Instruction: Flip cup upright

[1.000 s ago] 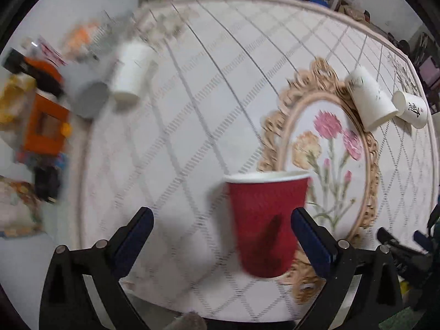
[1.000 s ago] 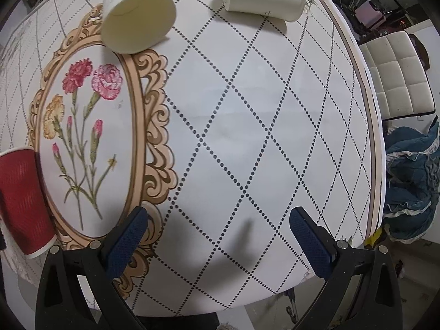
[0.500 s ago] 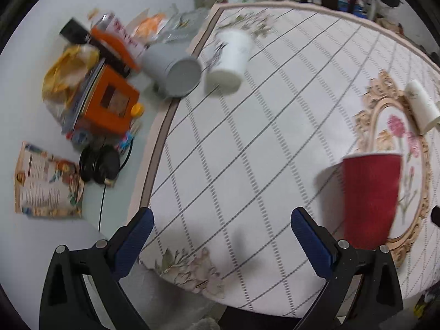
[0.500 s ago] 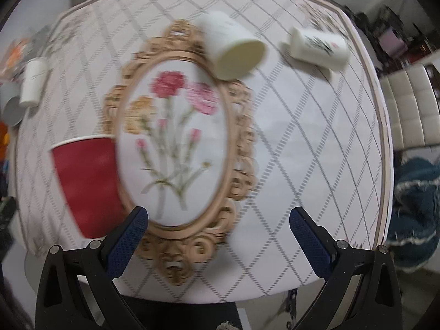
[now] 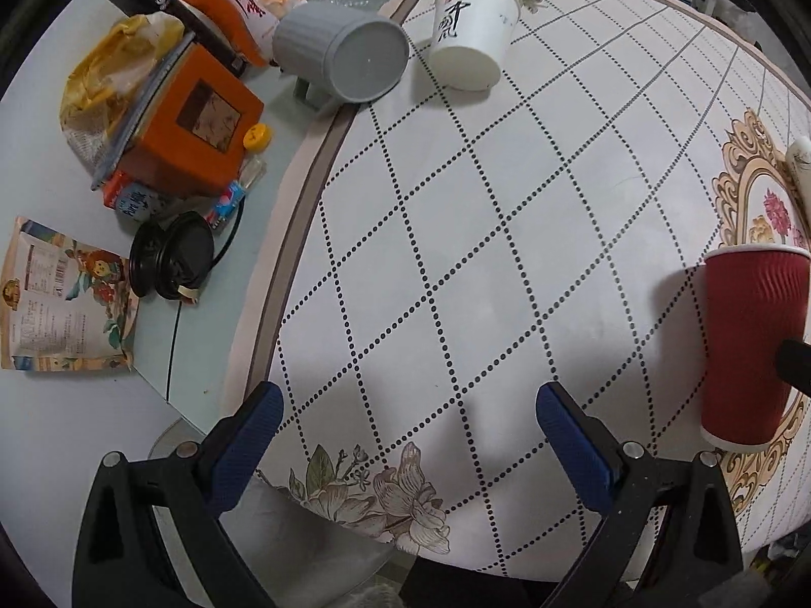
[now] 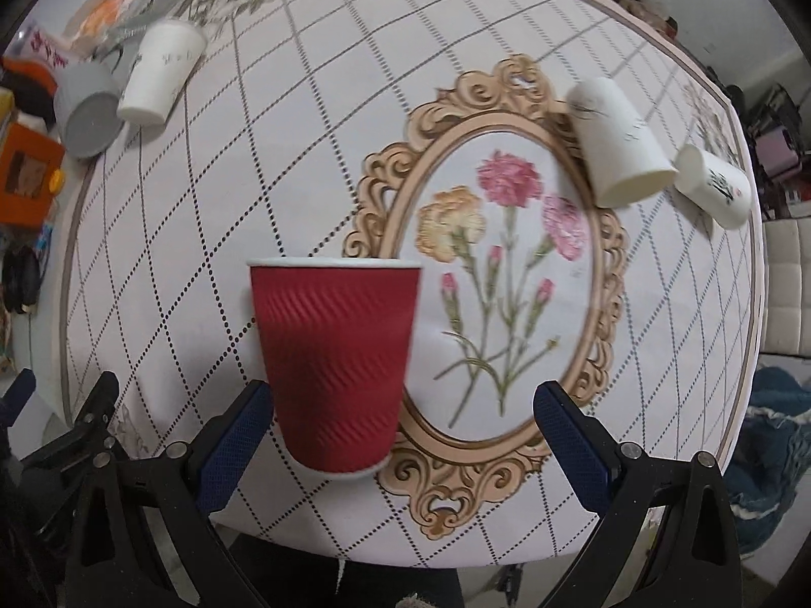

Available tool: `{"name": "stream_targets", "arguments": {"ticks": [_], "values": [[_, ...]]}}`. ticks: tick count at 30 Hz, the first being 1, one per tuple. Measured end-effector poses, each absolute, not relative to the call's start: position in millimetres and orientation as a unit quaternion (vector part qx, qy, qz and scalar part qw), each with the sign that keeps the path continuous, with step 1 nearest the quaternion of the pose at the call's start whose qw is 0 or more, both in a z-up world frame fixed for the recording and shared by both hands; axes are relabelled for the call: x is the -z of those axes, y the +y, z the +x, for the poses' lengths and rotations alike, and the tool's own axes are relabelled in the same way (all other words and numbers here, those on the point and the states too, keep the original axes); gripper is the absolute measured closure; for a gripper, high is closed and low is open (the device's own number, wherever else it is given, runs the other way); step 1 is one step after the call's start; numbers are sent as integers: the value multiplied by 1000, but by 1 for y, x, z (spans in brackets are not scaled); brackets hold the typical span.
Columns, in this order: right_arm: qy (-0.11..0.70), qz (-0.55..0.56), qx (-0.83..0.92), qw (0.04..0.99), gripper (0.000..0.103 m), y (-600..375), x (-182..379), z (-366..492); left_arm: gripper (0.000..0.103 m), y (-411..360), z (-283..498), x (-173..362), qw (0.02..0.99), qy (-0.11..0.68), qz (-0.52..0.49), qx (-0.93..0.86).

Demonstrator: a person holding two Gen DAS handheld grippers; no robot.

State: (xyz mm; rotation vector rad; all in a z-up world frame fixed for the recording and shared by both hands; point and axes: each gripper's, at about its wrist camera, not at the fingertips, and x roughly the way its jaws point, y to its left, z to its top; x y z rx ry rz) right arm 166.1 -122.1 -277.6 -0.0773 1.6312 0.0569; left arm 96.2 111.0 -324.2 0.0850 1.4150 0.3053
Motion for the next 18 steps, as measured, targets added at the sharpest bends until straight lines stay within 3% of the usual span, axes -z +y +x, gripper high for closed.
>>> {"name": "stream_targets", "arguments": {"ticks": [7, 10, 18], "values": [[752, -24, -32, 658, 14, -103, 299, 173, 1, 122, 102, 335, 739, 660, 37, -130], [757, -9, -29, 652, 27, -100, 306, 173, 1, 127, 104, 340, 733, 667, 37, -125], [757, 59, 2, 651, 29, -111, 306, 171, 1, 137, 112, 345, 730, 672, 25, -121]]}}
